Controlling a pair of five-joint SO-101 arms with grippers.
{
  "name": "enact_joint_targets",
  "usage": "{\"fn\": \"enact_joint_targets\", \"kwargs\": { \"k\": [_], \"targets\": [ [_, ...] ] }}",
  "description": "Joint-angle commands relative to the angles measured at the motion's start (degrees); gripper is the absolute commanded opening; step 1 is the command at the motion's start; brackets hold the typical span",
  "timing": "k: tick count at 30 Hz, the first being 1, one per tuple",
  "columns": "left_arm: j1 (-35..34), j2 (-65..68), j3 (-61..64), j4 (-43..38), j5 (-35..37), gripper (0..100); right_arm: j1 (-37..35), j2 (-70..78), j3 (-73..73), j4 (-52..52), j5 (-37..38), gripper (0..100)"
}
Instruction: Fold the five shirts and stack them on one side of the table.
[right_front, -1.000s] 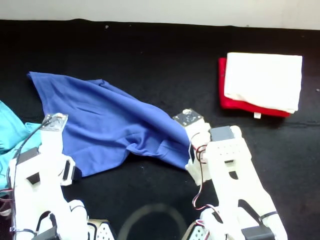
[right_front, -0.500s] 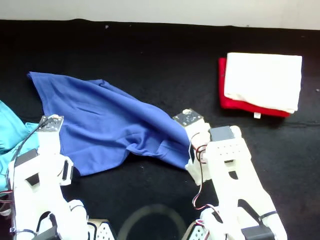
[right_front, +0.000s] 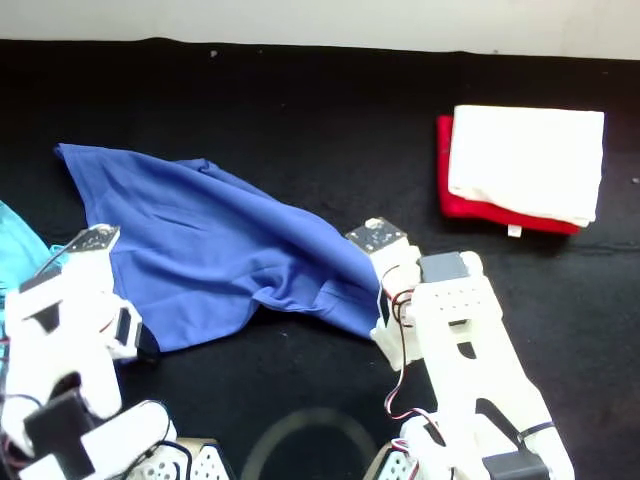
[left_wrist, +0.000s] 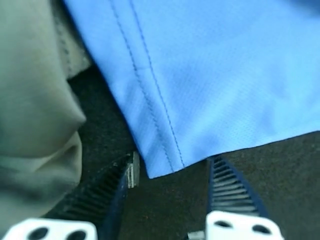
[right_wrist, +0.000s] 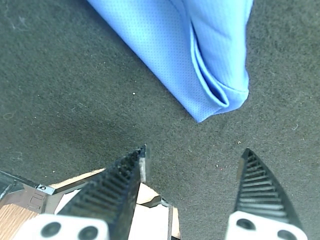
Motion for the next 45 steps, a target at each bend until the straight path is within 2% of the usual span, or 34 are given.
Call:
{"fn": "enact_joint_targets", "kwargs": {
  "k": [1, 5, 9, 17, 19, 22, 24, 30, 36, 40, 45],
  "targets": [
    [2.6, 1.8, -1.7, 2.0, 0.2, 11, 0.5, -0.6, -0.6, 0.2, 0.4, 27.1],
    [6.0, 1.7, -1.9, 2.1, 0.4, 0, 0.5, -0.6, -0.6, 0.3, 0.4, 27.1],
    [8.9, -0.8, -2.0, 4.1, 2.9, 1, 0.5, -0.6, -0.6, 0.3, 0.4, 27.1],
    [15.0, -22.5, -1.4, 19.8, 3.1, 1, 0.5, -0.6, -0.6, 0.0, 0.4, 27.1],
    [15.0, -27.7, -0.2, 21.4, 2.9, 5, 0.5, -0.6, -0.5, 0.0, 0.4, 27.1],
    [15.0, -31.0, 2.4, 21.3, 2.9, 17, 0.5, -0.6, -0.5, 0.0, 0.4, 27.1],
    [15.0, -31.0, 3.7, 21.2, 2.9, 23, 0.5, -0.6, -0.5, 0.1, 0.4, 27.1],
    [14.7, -31.0, 4.4, 17.6, 3.1, 23, 0.5, -0.6, -0.5, 0.4, 0.4, 27.1],
    [8.7, -29.7, 3.8, 13.3, 2.9, 23, 0.5, -0.6, -0.5, 0.5, 0.4, 27.1],
    [5.9, -23.5, 1.0, 14.0, 2.9, 23, 0.5, -0.6, -0.5, 0.5, 0.4, 27.1],
    [5.8, -11.4, -2.6, 14.2, 2.9, 23, 0.5, -0.6, -0.5, 0.4, 0.4, 27.1]
  ]
}}
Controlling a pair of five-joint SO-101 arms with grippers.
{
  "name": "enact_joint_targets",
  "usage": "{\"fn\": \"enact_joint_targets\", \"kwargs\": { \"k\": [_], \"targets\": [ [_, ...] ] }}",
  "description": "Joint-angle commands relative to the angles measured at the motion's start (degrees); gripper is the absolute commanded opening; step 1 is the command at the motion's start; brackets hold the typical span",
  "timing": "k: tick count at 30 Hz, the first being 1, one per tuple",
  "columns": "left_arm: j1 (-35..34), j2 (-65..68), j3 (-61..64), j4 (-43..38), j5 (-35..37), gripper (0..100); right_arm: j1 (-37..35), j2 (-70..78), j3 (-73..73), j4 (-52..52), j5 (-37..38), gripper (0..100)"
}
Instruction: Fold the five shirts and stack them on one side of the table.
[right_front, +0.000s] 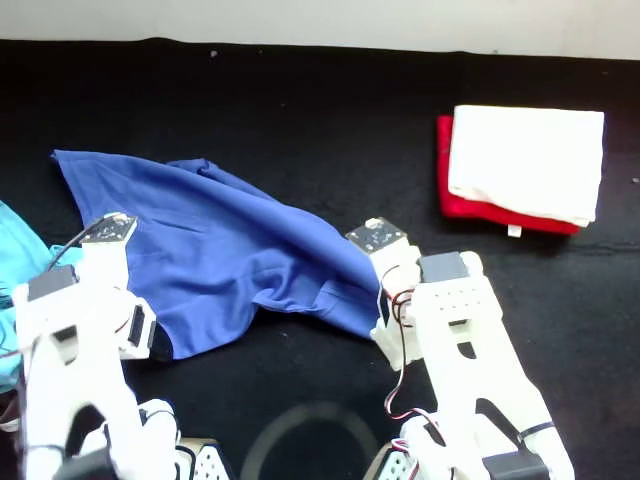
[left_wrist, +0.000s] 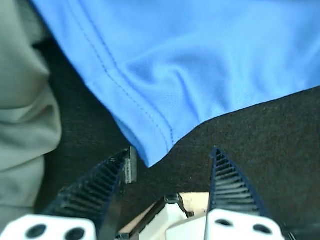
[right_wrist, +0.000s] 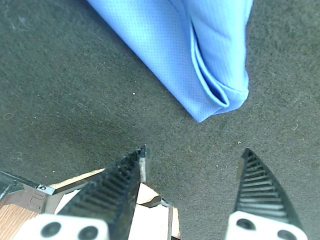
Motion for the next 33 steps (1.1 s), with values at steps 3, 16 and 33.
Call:
{"fn": "enact_joint_targets", "kwargs": {
  "k": [3, 16, 33],
  "targets": [
    [-0.5, 12.3, -7.5, 0.3, 0.2, 23, 0.5, -0.6, -0.5, 0.4, 0.4, 27.1],
    [-0.2, 26.1, -12.6, -5.1, 0.1, 23, 0.5, -0.6, -0.5, 0.4, 0.4, 27.1],
    [-0.5, 27.0, -15.9, -4.6, 0.3, 1, -9.0, 0.2, -0.4, -5.2, 0.1, 23.3]
  ]
}}
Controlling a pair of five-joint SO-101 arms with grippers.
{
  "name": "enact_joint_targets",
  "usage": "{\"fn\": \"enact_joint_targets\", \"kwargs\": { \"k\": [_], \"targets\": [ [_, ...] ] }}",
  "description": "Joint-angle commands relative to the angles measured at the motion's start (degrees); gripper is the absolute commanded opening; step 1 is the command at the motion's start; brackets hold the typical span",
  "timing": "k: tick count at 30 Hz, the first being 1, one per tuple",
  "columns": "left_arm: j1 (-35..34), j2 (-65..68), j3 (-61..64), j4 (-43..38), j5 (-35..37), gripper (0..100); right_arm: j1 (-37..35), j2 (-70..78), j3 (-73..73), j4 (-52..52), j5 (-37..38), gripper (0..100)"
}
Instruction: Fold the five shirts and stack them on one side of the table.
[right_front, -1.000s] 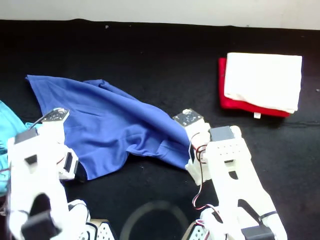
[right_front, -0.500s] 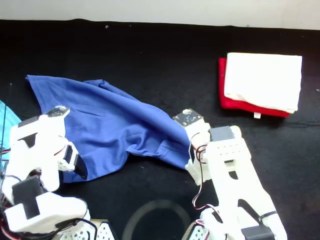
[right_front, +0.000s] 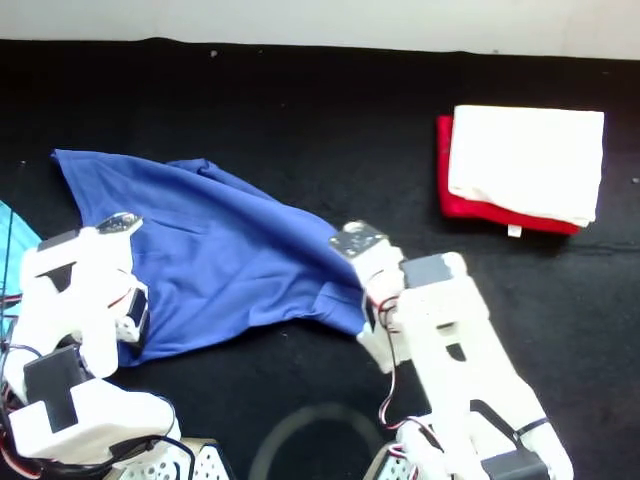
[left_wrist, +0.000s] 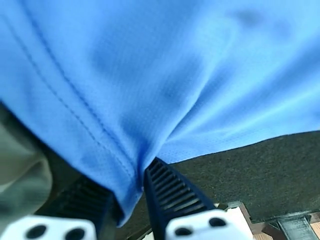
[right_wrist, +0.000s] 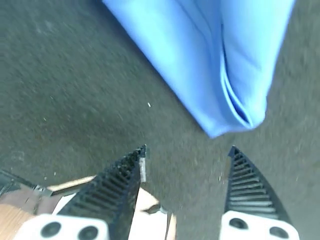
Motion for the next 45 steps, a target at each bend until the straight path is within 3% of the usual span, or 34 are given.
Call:
{"fn": "enact_joint_targets", "kwargs": {
  "k": [1, 20, 27, 29, 34, 45],
  "targets": [
    [-0.4, 0.0, -3.2, 0.0, 0.2, 1, -2.0, 0.2, -0.3, -3.6, 0.1, 23.3],
    [-0.5, -0.1, -3.4, 2.5, 0.2, 1, 7.6, 7.3, 1.1, -18.2, 0.4, 23.2],
    [-0.1, -0.1, -3.5, 2.0, 0.2, 1, 7.9, 7.7, 0.3, -19.1, 0.1, 23.1],
    [-0.1, -0.1, -3.5, 2.0, 0.2, 1, 8.0, 7.7, -0.2, -19.0, 0.1, 20.4],
    [-0.4, -0.1, -3.5, 2.0, 0.0, 1, 8.0, 7.7, -0.7, -19.0, 0.1, 0.9],
    [-0.1, -0.1, -3.5, 2.0, -0.1, 1, 8.1, -0.2, -5.4, -8.6, 0.1, 0.7]
  ]
}}
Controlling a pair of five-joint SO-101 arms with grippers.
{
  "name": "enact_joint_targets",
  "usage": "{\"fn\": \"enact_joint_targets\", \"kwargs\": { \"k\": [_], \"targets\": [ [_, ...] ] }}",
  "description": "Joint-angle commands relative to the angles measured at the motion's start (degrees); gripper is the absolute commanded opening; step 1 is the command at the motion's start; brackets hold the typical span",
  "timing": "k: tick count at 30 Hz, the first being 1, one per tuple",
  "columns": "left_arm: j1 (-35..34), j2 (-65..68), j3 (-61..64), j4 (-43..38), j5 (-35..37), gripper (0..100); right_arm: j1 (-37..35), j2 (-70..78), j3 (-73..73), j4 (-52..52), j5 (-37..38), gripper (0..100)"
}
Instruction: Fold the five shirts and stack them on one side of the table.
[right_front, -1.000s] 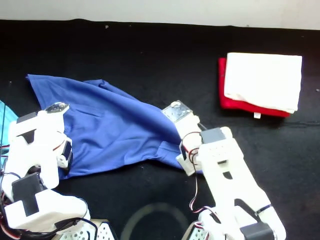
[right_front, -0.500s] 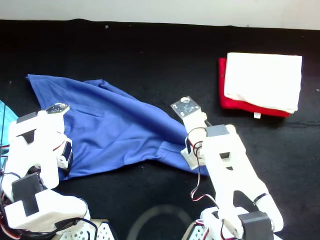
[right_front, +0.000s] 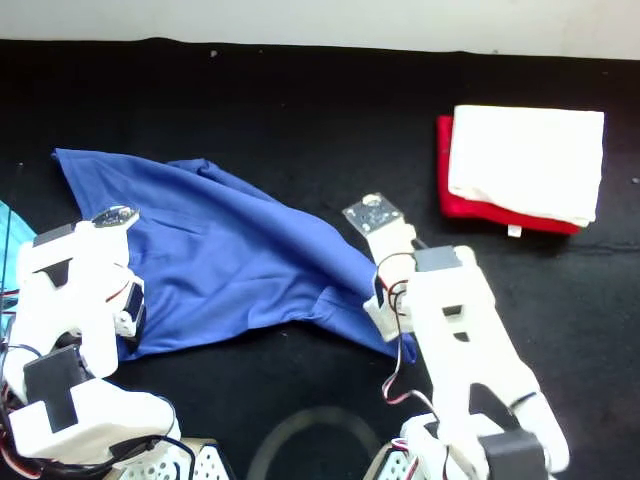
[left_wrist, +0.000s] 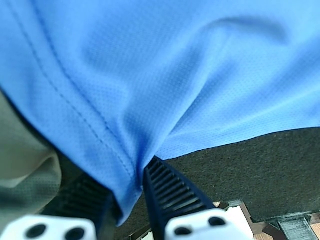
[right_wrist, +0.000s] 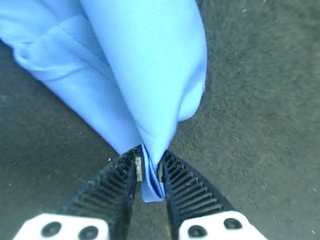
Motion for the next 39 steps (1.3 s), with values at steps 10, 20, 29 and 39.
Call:
{"fn": "enact_joint_targets", "kwargs": {
  "k": [10, 20, 29, 39],
  "targets": [
    [-0.1, -0.1, -1.8, 0.3, -0.1, 1, 0.6, -13.9, -0.7, 11.4, 0.4, 10.7],
    [-0.2, -0.1, -1.9, 0.2, -0.1, 1, 0.6, -14.3, 2.1, 9.6, 0.5, 1.1],
    [0.0, -0.1, -2.2, 0.2, -0.1, 1, 0.8, -12.7, 3.5, 0.8, 0.5, 1.3],
    [-0.4, 0.0, -5.3, 0.7, 0.0, 1, 0.7, 14.0, -4.2, -9.6, 0.4, 1.3]
  ]
}}
